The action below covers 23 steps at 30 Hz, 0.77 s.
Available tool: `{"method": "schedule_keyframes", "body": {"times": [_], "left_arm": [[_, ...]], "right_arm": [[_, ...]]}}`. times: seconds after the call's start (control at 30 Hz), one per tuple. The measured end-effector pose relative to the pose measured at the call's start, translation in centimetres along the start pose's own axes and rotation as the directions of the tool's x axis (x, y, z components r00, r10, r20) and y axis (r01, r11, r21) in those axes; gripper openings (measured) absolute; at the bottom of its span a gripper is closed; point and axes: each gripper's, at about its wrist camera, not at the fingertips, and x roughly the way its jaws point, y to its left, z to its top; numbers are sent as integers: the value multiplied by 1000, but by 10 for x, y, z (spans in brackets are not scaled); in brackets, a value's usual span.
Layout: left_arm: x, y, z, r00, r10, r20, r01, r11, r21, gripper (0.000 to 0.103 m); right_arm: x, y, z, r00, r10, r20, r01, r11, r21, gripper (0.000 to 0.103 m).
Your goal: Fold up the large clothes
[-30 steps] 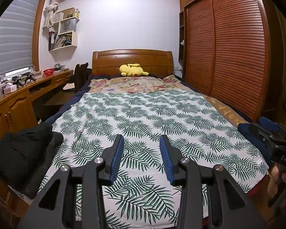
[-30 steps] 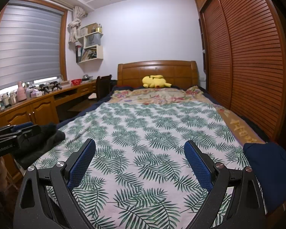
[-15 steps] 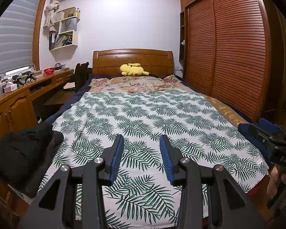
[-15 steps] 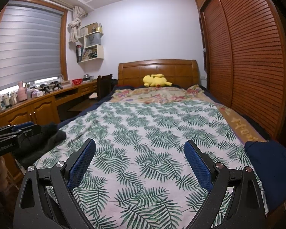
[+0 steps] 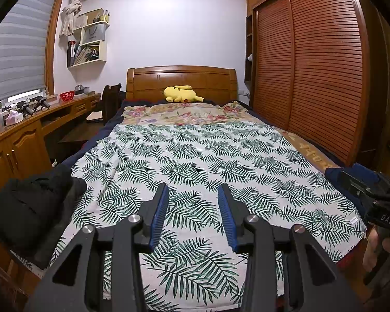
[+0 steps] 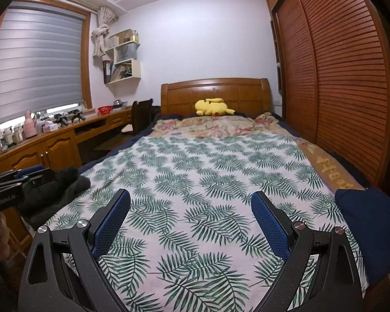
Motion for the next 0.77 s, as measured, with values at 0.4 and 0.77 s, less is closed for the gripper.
{"method": "schedule_keyframes", "body": {"times": [0.4, 0.77], "left_arm": [[1, -1, -2, 1000, 2, 2, -2, 1000, 1, 39], [1, -2, -1, 1000, 0, 2, 0, 1000, 1, 39]], "right_arm": [[-1, 2, 0, 1000, 0, 6, 0, 1000, -1, 95], [-1, 4, 0, 1000, 0, 5, 0, 1000, 1, 95]]}}
